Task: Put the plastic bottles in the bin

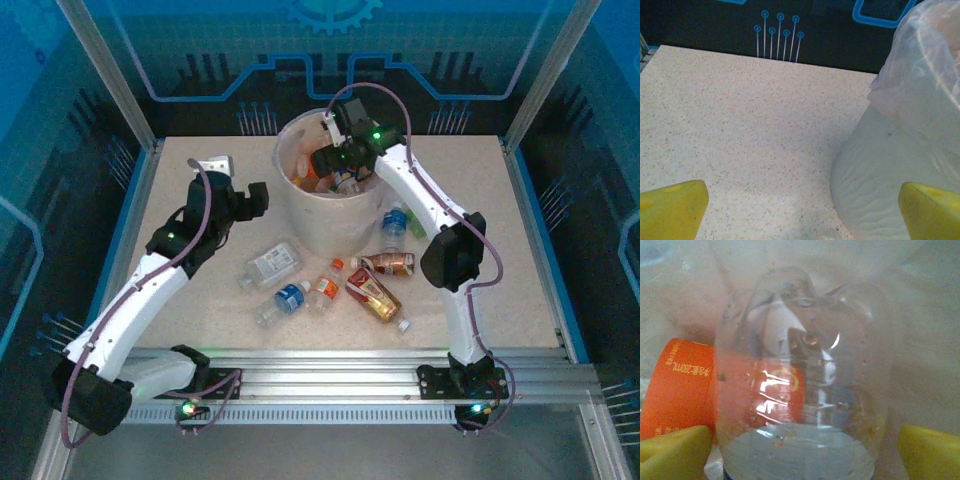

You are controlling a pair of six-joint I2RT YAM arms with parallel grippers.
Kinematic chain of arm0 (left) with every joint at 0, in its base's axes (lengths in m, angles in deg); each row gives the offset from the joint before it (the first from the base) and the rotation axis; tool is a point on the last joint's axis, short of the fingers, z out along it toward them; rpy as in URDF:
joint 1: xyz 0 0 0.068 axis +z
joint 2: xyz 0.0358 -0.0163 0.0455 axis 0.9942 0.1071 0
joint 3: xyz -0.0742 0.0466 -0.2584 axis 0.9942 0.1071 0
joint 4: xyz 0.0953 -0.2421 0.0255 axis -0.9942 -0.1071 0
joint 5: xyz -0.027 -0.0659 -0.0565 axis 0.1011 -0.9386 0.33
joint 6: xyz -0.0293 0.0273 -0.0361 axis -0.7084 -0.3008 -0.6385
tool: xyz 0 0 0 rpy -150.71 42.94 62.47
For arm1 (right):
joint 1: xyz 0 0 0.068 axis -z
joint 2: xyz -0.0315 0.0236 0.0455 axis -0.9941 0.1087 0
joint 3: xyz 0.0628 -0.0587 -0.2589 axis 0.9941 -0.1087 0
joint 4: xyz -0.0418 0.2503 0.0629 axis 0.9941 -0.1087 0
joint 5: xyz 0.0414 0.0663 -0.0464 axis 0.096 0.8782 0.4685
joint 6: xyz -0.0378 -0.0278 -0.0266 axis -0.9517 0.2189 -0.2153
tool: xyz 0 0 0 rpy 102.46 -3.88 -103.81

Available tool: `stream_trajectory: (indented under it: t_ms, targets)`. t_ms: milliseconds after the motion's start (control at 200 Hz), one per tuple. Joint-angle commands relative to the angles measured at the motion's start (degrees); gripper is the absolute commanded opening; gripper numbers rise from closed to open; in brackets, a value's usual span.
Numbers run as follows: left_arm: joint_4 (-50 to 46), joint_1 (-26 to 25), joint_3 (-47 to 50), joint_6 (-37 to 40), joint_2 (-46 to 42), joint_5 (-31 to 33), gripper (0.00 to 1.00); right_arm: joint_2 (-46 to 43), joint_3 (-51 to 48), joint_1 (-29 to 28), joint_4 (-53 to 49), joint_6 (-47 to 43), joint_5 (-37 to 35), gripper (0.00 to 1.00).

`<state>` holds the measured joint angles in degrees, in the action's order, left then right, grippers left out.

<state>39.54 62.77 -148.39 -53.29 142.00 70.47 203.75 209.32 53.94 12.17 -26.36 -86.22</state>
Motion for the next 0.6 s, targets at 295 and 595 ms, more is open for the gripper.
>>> stream_trajectory:
  t_ms: [295, 595]
  targets:
    - [-10.37, 0.58, 3.5, 2.5, -0.94, 0.31, 0.99, -5.42, 6.38, 0.31, -3.32, 1.0, 0.5, 1.0]
    - [-18.81, 0.6, 2.13, 5.61, 4.77, -2.83, 0.99, -11.5, 6.87, 0.47, -5.42, 3.27, -1.14, 1.0]
